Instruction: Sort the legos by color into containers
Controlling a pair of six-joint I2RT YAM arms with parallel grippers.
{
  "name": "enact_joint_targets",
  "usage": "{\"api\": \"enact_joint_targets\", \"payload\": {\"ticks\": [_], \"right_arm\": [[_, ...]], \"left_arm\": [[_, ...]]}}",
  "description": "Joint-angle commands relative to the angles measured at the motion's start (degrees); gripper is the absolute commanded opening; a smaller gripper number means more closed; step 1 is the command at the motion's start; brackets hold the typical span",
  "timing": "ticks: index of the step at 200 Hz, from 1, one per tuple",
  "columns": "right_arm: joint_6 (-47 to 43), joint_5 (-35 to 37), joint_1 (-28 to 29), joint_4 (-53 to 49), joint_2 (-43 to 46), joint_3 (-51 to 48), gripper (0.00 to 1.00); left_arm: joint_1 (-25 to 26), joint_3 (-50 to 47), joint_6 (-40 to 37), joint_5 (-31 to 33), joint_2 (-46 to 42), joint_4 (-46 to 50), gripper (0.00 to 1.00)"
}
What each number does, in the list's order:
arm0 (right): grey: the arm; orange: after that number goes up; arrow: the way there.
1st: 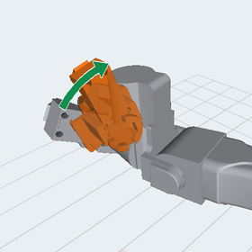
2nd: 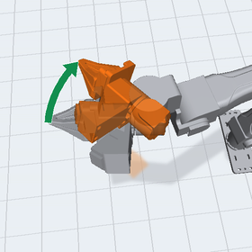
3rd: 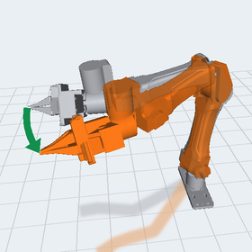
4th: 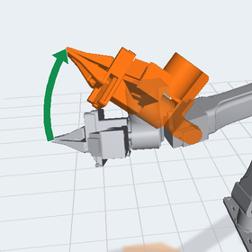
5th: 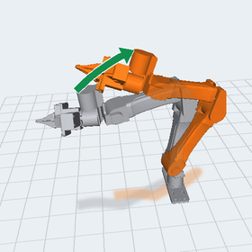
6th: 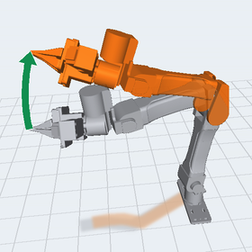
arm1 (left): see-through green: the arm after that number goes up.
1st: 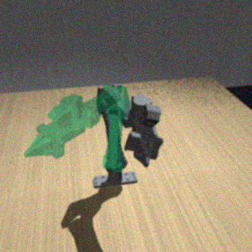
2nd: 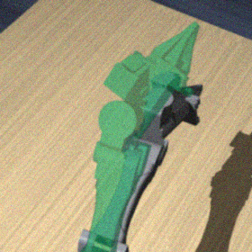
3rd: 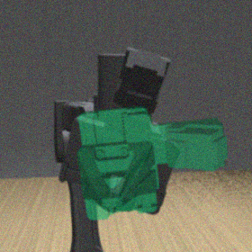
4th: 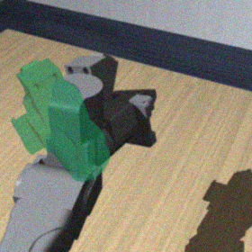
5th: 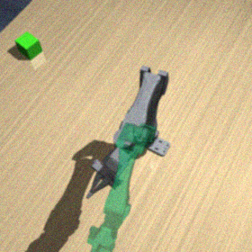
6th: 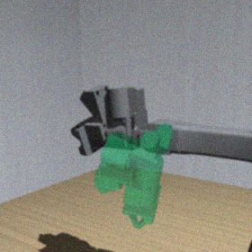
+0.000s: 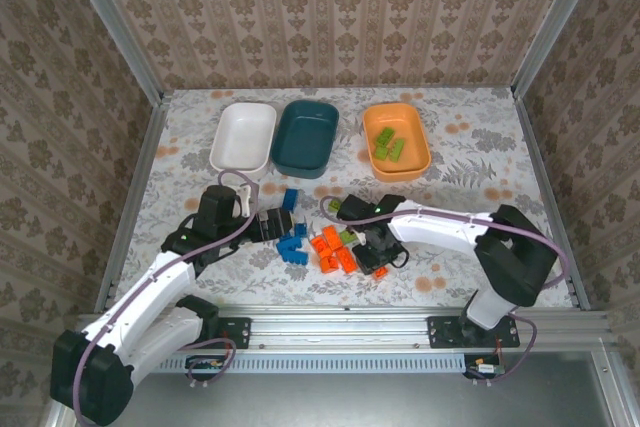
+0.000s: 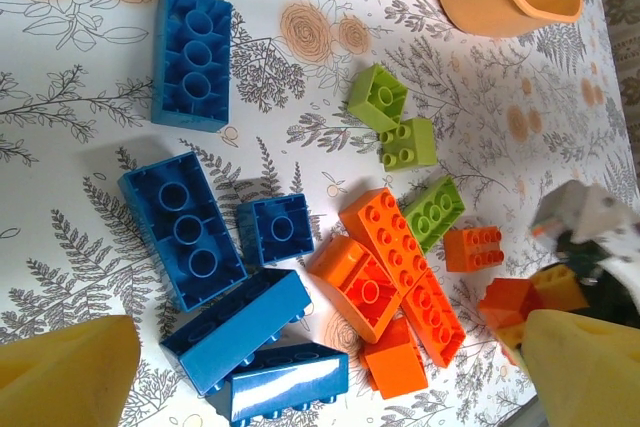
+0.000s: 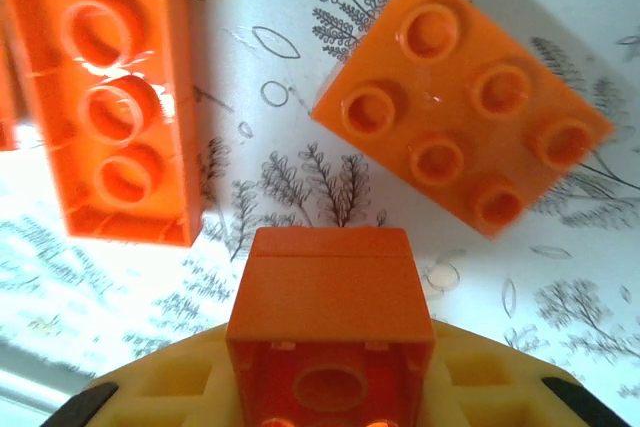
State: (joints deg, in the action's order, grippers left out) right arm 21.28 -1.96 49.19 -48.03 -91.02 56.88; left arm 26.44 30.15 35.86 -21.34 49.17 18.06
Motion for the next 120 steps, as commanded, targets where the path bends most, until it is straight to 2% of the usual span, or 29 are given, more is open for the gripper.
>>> {"api": "enact_joint_targets", "payload": {"ticks": [1,29,55,71,120], "right_arm": [[1.53,0.37,-0.79,-3.28,6.31,5.72,0.29],[3.48,-3.12,-5.99,-1.48,7.24,15.38,0.3],[9.76,-10.05,-12.75,6.98,2.4,23.5,0.3],[12.47,-11.72,-15.08,12.77,-4.09,29.28,0.29],[15.93,-15.28,-17.72,13.66,-32.71,58.08,0.28]], "left_arm": [[-1.72,-0.29,0.35,0.43,-1.23,2.01,1.0],[-2.04,-0.31,-0.03,0.34,-1.68,1.81,1.0],[-2.56,0.21,-0.81,0.34,-2.7,2.88,1.0],[-3.24,0.69,-1.88,0.67,-3.74,4.83,1.0],[-6.76,0.76,-2.76,-0.6,-5.84,7.33,1.0]]}}
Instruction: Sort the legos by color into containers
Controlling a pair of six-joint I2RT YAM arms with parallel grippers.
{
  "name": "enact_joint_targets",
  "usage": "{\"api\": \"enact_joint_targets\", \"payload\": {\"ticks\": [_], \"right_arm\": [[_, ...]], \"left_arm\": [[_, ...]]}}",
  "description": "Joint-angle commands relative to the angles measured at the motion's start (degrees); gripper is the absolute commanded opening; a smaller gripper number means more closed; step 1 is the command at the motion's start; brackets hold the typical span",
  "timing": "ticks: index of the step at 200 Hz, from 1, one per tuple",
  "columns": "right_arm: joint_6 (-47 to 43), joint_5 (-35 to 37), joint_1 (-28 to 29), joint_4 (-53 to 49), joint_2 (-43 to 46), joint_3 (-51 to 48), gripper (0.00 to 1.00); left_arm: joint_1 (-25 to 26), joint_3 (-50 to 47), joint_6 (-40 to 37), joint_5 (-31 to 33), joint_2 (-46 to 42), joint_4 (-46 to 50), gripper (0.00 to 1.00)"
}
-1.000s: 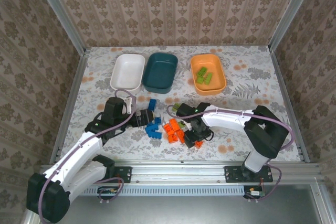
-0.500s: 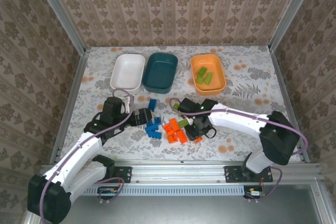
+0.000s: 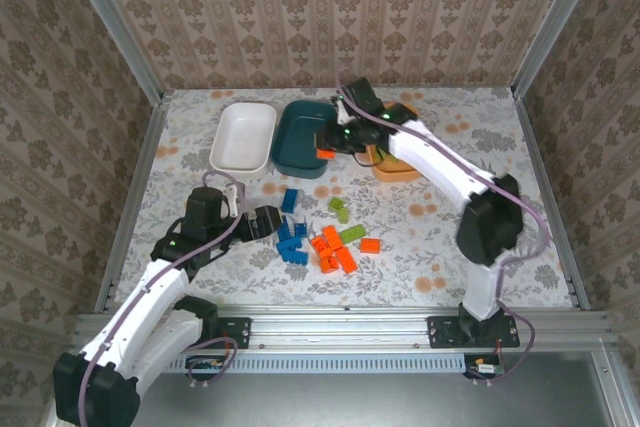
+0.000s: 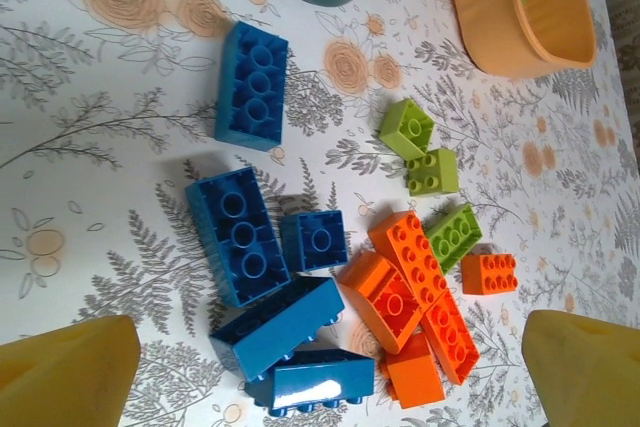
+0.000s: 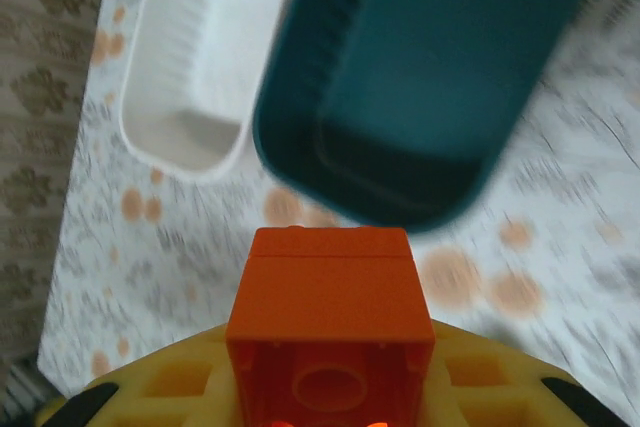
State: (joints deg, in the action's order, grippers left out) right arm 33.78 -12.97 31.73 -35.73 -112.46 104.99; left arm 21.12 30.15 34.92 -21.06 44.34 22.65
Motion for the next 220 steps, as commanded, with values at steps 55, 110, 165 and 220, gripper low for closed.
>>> {"api": "enact_joint_targets", "payload": {"ticks": [55,110,165,220], "right_arm": [[4.54,-0.13,-1.66,-1.88,-34.36,35.38,0.28],[4.99,0.71,-2.43,-1.89,-38.6,41.0,0.52],[-1.5,-0.06,-2.32,-7.17,-27.11,39.46,0.59],[-22.57,0.01,-1.33,-20.42,-0.96,16.92,0.66]], "left_arm": [[-3.97,0.7,-3.36,-2.84,-0.59,4.48,1.0],[-4.67,0.18,-3.41,-3.02,-0.32,4.63,1.0],[-4.78,0.26,-2.6,-3.32,0.58,3.16,1.0],[-4.72,0.17,-0.82,-4.23,0.22,1.14,1.0]]}}
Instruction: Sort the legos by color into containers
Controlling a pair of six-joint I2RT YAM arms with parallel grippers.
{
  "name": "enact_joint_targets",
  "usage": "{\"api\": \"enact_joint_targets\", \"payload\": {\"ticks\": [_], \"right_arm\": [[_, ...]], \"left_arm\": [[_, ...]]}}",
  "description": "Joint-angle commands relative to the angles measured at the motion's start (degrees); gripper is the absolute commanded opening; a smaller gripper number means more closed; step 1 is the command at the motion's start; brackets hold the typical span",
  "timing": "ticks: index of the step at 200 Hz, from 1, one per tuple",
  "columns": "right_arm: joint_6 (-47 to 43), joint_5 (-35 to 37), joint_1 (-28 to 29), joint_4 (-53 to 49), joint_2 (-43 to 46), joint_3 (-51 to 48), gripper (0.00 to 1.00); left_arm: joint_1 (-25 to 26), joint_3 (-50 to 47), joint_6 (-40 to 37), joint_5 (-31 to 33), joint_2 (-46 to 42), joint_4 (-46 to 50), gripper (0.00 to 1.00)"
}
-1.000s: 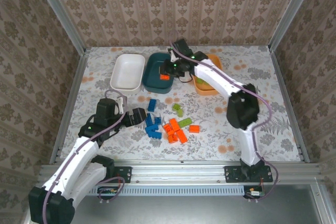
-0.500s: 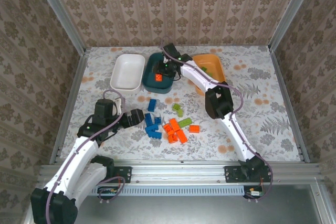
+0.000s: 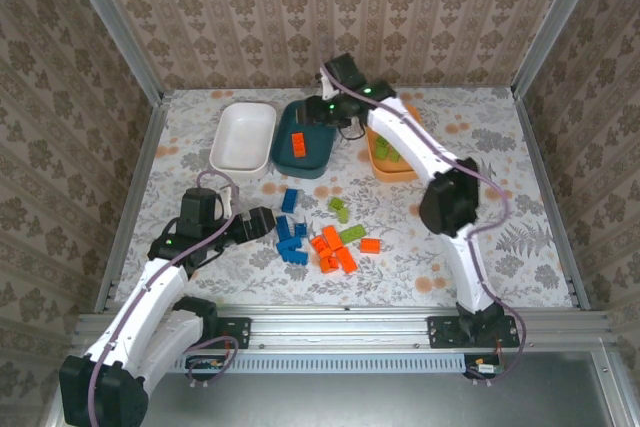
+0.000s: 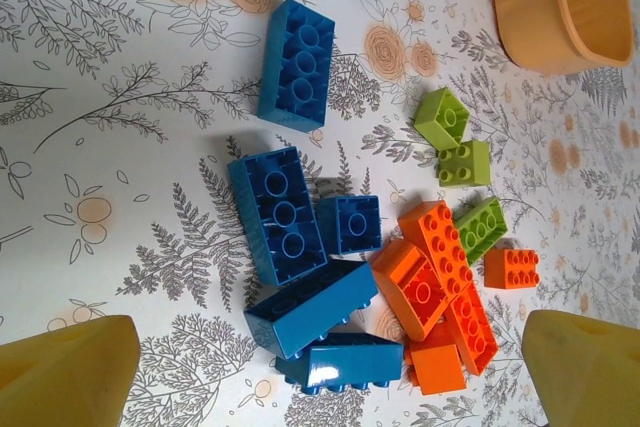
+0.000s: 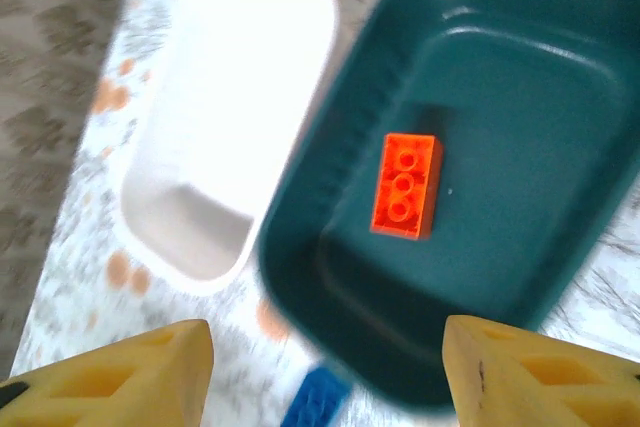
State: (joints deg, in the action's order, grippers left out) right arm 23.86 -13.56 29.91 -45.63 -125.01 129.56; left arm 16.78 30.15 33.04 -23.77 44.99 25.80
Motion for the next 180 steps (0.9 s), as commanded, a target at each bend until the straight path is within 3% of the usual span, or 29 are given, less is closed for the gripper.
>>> {"api": "enact_joint_targets", "payload": {"ticks": [1,28,52,96,180], "right_arm": [[-13.2,0.71,0.49,-11.05,11.92,-8.09,0.66],[-26.11,7.78,3.68,-20.28,21.59,-22.51,0.7],[-35.55,17.73,12.48,-13.26,32.38,-40.54,0.81],[-45.44,17.19,15.71,-5.84,39.52,-57.54,0.82],[-52.54,20.33,14.9,-7.12,27.91,-59.96,0.83]], "left_arm": [[-0.31,0.13,1.11,-1.49,-0.43,-2.04,1.0],[-0.28,-0.53,1.58,-1.8,-0.22,-3.74,1.0],[0.17,-0.91,2.4,-1.89,0.66,-5.76,1.0],[2.27,-0.02,2.69,-0.85,0.2,-5.35,1.0],[2.3,-1.03,1.99,-0.19,-0.43,-4.57,1.0]]}}
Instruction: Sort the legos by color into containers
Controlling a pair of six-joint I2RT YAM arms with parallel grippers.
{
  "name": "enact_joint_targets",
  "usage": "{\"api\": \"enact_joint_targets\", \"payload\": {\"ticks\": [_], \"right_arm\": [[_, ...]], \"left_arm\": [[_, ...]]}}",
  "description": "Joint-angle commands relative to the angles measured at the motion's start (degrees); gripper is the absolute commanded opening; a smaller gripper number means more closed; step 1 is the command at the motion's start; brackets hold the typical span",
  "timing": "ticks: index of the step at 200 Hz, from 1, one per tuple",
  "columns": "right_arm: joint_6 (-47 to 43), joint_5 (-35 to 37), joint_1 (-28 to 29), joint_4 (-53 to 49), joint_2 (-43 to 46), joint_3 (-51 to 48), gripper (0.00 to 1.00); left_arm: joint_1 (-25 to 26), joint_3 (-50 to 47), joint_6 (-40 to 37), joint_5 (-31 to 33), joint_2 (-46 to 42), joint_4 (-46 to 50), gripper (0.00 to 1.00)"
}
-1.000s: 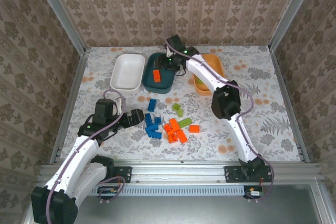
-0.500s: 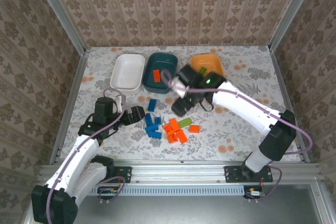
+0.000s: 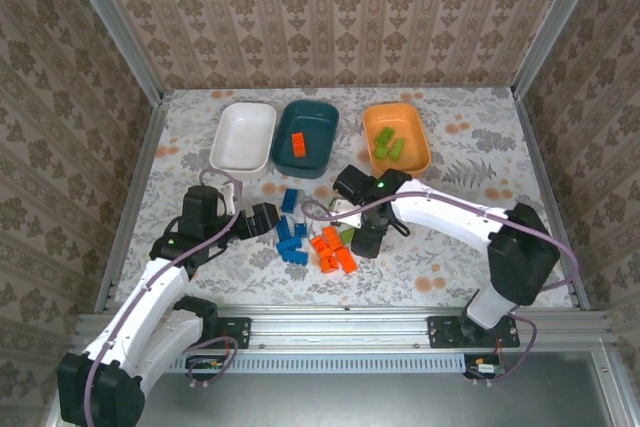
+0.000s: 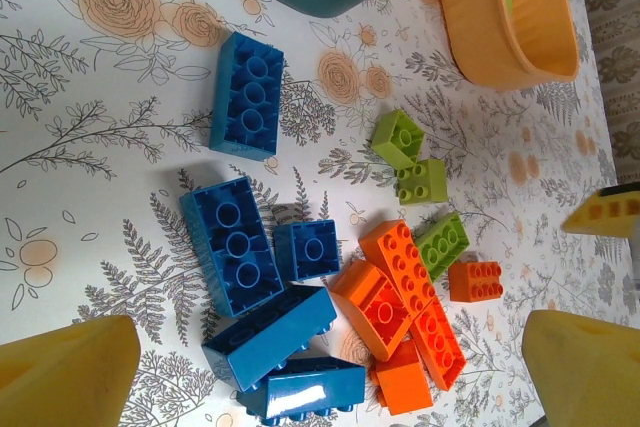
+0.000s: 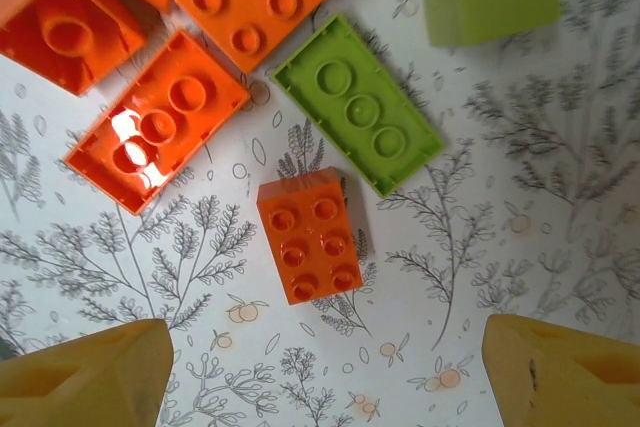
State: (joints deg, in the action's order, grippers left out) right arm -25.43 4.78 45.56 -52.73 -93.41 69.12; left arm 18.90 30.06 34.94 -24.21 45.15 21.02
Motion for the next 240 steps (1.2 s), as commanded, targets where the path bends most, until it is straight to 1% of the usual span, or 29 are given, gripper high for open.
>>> {"api": "enact_joint_targets", "payload": {"ticks": [1,41,114,142,156,195,204,212,220,240], "right_arm": [[-3.28,1.99,-0.83,0.03,-3.79,0.44,0.83],[-3.23,2.34,-2.39,1.2,-8.16,1.1,0.83],[-2.72,-0.43,-3.2,3.26,-12.73,-0.86,0.83],[-1.92,-1.42,-4.46,4.07,-13.86,-1.51,0.82],[-1.56,-1.96,-5.16,4.55,-14.34,-1.88,0.8],[-0.54,-1.79,-5.92,5.28,-14.35,-2.97,0.71],[-0.26,-1.72,-5.92,5.65,-13.95,-3.36,0.68],[0.06,-1.99,-6.05,5.82,-13.51,-3.6,0.61],[0.37,-2.37,-6.19,5.85,-13.04,-3.72,0.58],[0.9,-2.52,-6.37,6.37,-11.36,-4.51,0.57]], "left_arm": [[0.13,-0.96,0.02,0.27,-0.58,0.23,1.0],[-0.17,-0.99,-1.43,0.78,-0.85,2.0,1.0],[-1.14,-1.3,-1.97,0.54,0.29,1.49,1.0],[-1.29,-1.38,-1.98,0.48,0.47,1.42,1.0],[-1.32,-1.38,-1.98,0.48,0.47,1.48,1.0],[-1.48,-1.41,-1.8,0.57,0.42,1.4,1.0],[-1.49,-1.5,-1.68,0.62,0.44,1.32,1.0],[-1.49,-1.5,-1.57,0.63,0.47,1.15,1.0],[-1.52,-1.59,-1.46,0.57,0.47,1.05,1.0],[-1.59,-1.46,-1.28,0.49,0.48,1.0,1.0]]}}
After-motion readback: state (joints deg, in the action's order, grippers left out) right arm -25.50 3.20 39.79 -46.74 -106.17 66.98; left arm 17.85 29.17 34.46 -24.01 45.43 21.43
